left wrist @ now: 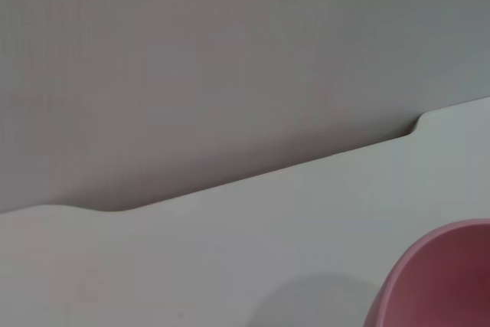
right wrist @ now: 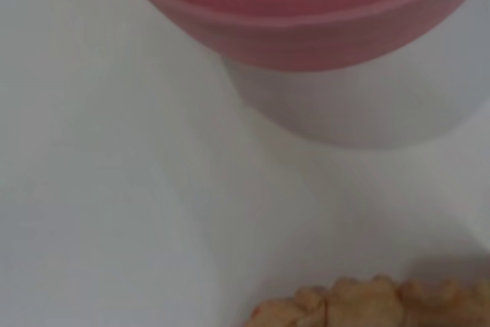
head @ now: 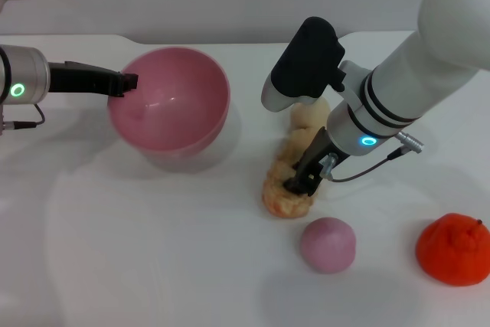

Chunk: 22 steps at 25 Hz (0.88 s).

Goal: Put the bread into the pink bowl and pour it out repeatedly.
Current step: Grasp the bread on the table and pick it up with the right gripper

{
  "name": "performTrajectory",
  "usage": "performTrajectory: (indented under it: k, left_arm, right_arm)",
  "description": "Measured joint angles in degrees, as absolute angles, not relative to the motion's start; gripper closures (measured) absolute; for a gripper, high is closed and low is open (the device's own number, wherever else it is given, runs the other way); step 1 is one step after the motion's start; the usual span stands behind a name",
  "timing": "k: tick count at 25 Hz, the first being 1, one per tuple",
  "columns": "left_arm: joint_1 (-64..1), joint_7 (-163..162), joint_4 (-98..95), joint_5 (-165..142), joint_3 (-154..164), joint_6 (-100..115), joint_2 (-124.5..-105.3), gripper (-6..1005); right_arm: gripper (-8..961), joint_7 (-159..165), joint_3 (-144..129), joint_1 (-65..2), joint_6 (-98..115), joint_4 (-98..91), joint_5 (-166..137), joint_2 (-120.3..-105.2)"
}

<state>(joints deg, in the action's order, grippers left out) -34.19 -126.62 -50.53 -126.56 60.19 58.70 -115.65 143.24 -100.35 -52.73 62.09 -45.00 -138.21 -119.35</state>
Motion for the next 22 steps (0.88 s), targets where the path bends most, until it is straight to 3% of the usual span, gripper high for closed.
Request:
performTrajectory:
  k: [22]
  left_arm:
    - [-34.2, -126.5, -50.1, -126.6, 60.2, 57.8, -115.31, 949]
  right_arm:
    - [756, 143.6, -100.1, -51.3, 62.6, -51.0, -138.5, -119.16]
